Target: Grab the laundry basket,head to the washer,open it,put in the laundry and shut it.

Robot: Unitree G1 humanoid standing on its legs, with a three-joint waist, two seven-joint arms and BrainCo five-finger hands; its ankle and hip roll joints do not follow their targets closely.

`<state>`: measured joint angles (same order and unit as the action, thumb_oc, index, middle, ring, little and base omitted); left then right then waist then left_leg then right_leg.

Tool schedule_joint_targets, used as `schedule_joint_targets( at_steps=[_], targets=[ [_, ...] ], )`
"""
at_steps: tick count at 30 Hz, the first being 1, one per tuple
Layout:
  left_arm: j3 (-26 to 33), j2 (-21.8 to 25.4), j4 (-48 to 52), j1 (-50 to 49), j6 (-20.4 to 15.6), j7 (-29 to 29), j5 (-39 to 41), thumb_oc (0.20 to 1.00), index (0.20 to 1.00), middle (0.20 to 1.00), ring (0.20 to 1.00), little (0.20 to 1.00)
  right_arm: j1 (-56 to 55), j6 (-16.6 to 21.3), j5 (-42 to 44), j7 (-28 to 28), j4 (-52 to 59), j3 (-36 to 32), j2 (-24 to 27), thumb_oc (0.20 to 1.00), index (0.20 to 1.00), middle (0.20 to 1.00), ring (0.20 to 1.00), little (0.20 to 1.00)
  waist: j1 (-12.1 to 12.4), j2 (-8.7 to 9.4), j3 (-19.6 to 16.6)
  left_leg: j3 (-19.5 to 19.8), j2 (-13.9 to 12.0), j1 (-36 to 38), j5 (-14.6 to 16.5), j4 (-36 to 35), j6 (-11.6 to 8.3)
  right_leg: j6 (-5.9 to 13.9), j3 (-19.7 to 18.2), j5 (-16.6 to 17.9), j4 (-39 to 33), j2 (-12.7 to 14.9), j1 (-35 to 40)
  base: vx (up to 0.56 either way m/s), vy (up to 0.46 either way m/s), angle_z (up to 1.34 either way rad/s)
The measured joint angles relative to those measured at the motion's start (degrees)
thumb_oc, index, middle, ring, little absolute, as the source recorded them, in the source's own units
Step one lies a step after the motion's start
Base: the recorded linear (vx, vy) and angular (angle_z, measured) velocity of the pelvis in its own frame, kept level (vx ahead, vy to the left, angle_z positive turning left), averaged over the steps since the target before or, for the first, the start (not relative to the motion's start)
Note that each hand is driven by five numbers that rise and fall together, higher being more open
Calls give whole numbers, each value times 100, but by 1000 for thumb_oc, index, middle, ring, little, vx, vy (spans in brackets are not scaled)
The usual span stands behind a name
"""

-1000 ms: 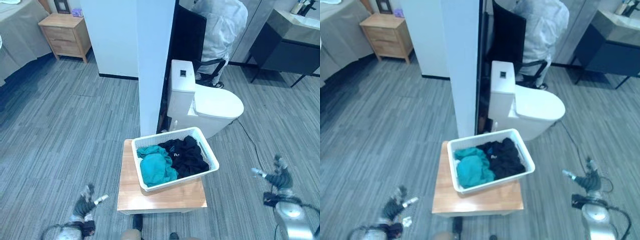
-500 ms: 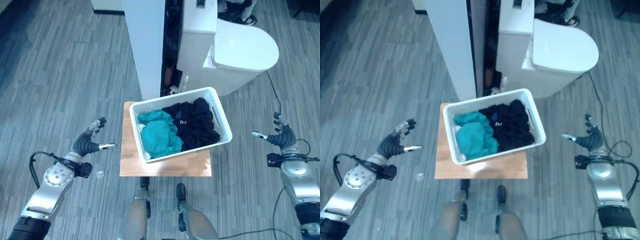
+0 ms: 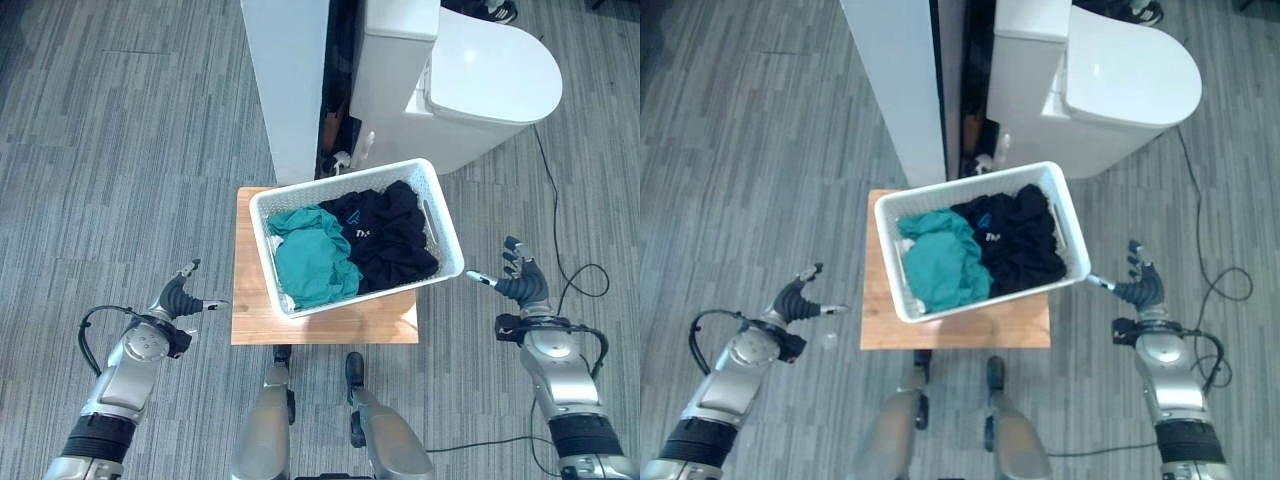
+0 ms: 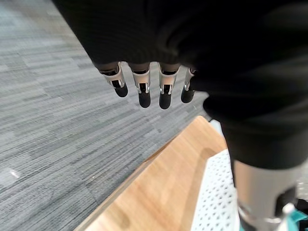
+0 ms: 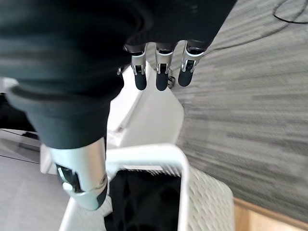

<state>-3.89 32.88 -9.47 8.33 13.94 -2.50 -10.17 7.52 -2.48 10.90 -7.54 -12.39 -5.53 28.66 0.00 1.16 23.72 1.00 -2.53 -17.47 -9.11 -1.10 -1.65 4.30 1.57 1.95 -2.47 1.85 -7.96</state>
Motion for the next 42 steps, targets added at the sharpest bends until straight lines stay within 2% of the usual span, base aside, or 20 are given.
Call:
schedule_joint_targets(
  at_steps=[4,13,17,23,38,40,42],
  targets=[
    [-236,-359,-323,286,0,239,67,1000,1000,1000,1000,1000,27,5,4,-120,-11,35,-109,1000,1000,1000,1000,1000,-7,-13,28,3,14,-26,0,1,0,12,-1,-10,16,0,-30,-29,-40,1],
    [-1325,-956,-641,1356,-148,736,740,1000,1000,1000,1000,1000,171,145,33,-465,-34,302,-246,1000,1000,1000,1000,1000,-107,-57,149,7,15,-89,-20,0,-5,12,1,-9,30,-2,-92,-3,-8,0],
    [-1397,-962,-684,1461,-307,785,952,1000,1000,1000,1000,1000,215,169,62,-513,-49,353,-261,1000,1000,1000,1000,1000,-136,-84,164,4,16,-85,-21,0,-5,12,1,-8,29,1,-90,0,0,0],
    [-1528,-881,-684,1624,-327,817,1239,1000,1000,1000,1000,1000,289,181,67,-613,-164,354,-275,1000,1000,1000,1000,1000,-146,-111,179,4,23,-84,-21,-5,-5,12,-1,-9,28,7,-91,0,0,0],
    [-1496,-844,-783,1897,-342,1083,1102,1000,1000,1000,1000,1000,334,270,67,-605,-166,353,-291,1000,1000,1000,1000,1000,-257,-116,183,-57,6,-168,-20,-11,-5,13,-92,-2,49,7,-221,-1,-3,-1],
    [-1513,-867,-926,1985,-353,1124,940,1000,1000,1000,1000,1000,701,286,62,-677,-484,397,-246,1000,1000,1000,1000,1000,-246,-115,184,-62,12,-164,-20,-8,-5,18,-98,4,40,6,-214,-8,-7,-2],
    [-1692,-927,-1251,2267,-343,1153,916,1000,1000,1000,1000,1000,1710,254,65,-974,-1470,444,22,1000,1000,1000,1000,1000,-225,-123,188,-106,8,-183,-23,-3,-1,30,-119,38,29,10,-249,-4,7,-9]
  ],
)
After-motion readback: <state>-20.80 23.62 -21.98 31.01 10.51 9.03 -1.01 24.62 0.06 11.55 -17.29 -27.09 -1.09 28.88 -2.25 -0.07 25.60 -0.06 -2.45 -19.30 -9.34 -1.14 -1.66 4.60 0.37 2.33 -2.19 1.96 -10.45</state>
